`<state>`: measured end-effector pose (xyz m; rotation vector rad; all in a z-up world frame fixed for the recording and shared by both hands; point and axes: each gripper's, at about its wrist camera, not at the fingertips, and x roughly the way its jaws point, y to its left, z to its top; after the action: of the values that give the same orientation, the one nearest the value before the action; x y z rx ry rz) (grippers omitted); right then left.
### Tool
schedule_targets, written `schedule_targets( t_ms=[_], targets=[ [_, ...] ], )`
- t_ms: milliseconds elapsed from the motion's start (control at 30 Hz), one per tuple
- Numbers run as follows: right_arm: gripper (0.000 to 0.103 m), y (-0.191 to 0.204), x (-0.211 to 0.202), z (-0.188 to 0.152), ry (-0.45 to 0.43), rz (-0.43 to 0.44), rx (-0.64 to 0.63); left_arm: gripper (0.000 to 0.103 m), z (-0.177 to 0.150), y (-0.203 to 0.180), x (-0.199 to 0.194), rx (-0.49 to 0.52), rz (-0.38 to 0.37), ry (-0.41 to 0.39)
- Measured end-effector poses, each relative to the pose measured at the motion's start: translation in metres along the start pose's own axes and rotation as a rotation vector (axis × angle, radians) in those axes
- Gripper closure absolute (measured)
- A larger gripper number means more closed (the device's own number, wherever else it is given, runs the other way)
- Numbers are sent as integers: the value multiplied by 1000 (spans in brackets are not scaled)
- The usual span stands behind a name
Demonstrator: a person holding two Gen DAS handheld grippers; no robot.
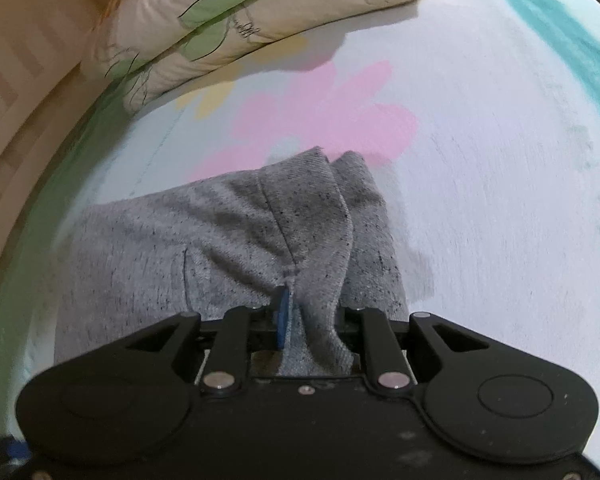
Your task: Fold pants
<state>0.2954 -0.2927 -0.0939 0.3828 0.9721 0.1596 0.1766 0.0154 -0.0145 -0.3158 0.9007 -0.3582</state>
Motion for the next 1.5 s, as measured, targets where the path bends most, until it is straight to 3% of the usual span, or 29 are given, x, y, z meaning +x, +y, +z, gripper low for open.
schedule_targets(
  t_ms=[300, 400, 467, 500, 567, 633, 733, 867, 1000, 1067, 1133, 1267, 1400, 1500],
  targets=[
    [84, 8, -6, -4, -23, -42, -136, 20, 82, 21, 80, 85, 223, -56],
    [83, 10, -7, -5, -29, -42, -155, 20, 98, 41, 102, 61, 295, -32],
    [83, 9, -8, -6, -32, -38, -164, 12, 104, 57, 121, 26, 318, 11],
    [83, 9, -8, -6, -34, -35, -169, 2, 106, 63, 127, 16, 331, 24],
    [83, 9, -9, -7, -37, -36, -179, 0, 109, 75, 133, 0, 356, 24],
    [82, 10, -9, -8, -42, -37, -194, 0, 111, 82, 135, -24, 336, 30],
    [81, 13, -12, -12, -48, -40, -195, 0, 116, 77, 133, 15, 354, 36],
    [84, 16, -18, -14, -66, -46, -218, 2, 119, 69, 108, 18, 371, -32],
    [85, 32, -33, -17, -127, -70, -313, 2, 111, 62, 83, 15, 325, -71],
    [82, 29, -30, -15, -103, -79, -275, 2, 101, 55, 72, 36, 304, -70],
    [72, 21, -24, -12, -57, -117, -202, 2, 90, 48, 62, 59, 277, -67],
    [66, 41, -53, -13, -199, -195, -229, 2, 69, 30, 42, 102, 237, -90],
    [67, 70, -82, -25, -294, -144, -279, 2, 40, 18, 31, 116, 217, -98],
    [72, 79, -81, -43, -237, -131, -298, 2, 18, 17, 43, 117, 215, -28]
  ],
)
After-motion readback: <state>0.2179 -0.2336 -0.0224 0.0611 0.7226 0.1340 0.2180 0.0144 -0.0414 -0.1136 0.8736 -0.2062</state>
